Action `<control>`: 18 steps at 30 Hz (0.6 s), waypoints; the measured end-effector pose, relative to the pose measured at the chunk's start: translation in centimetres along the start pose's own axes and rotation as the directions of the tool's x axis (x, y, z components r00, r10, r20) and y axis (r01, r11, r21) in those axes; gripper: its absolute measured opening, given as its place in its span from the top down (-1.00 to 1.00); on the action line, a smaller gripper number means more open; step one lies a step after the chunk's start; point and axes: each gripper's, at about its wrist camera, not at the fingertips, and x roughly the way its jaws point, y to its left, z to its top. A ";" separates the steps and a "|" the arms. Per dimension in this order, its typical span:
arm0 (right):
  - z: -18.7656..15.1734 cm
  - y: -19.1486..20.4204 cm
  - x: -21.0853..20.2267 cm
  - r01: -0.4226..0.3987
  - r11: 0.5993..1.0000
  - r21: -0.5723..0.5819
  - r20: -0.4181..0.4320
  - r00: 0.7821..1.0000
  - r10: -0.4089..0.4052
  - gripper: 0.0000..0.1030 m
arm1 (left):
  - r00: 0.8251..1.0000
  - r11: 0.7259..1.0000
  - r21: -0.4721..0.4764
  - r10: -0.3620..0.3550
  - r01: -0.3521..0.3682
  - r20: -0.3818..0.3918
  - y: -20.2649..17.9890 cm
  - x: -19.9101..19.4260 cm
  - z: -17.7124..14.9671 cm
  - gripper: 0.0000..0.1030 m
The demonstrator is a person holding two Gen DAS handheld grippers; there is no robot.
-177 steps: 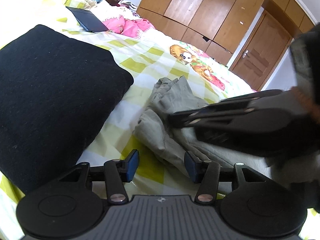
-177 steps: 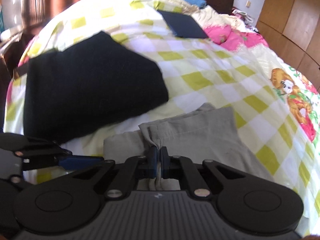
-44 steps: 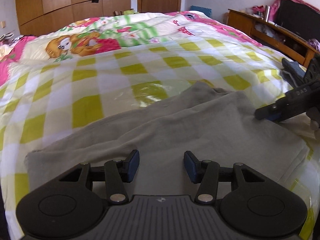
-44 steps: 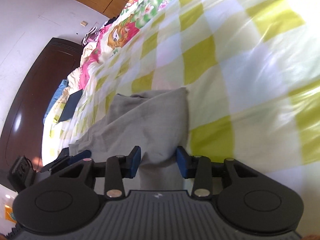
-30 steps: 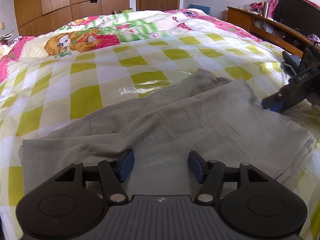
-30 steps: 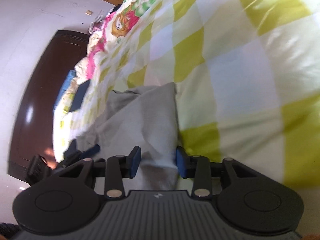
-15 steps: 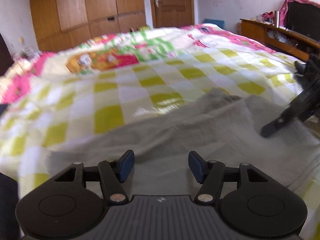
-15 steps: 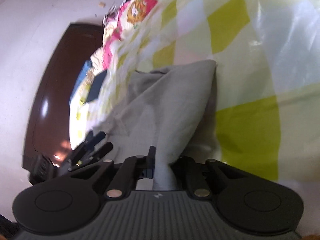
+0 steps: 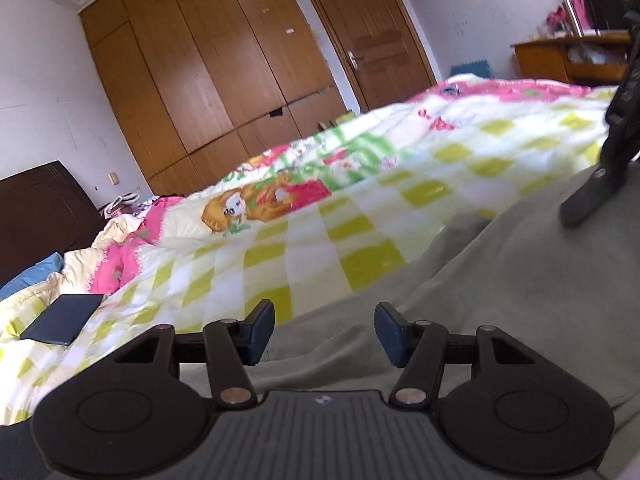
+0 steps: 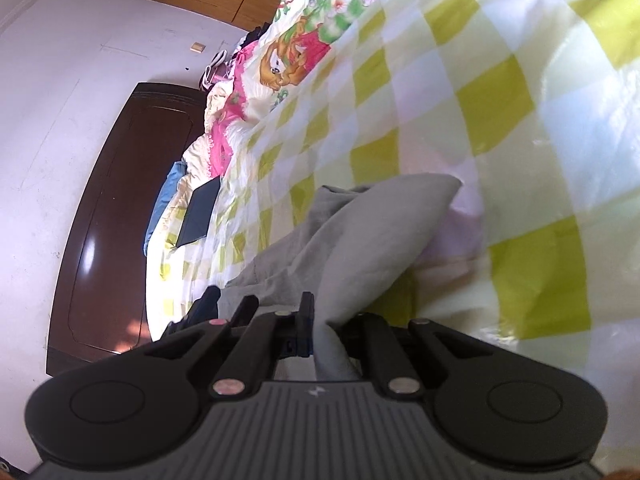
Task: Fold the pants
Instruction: 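Fold the held pants end over the stack with the right gripper, then open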
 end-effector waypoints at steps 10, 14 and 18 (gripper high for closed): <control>-0.3 10.4 3.0 0.062 0.986 -0.151 0.027 0.998 -0.059 0.89 | 0.989 0.995 -0.024 -0.097 0.095 -0.109 0.1 -0.5 -3.8 -0.20; -1.9 16.0 7.9 0.137 0.947 -0.290 0.003 0.990 -0.142 0.89 | 0.975 0.981 -0.123 -0.165 0.147 -0.149 3.4 -0.9 -6.1 -0.25; -4.3 18.8 13.8 0.169 0.912 -0.375 -0.065 0.976 -0.207 0.82 | 0.964 0.949 -0.250 -0.231 0.193 -0.132 6.1 -2.1 -7.7 -0.30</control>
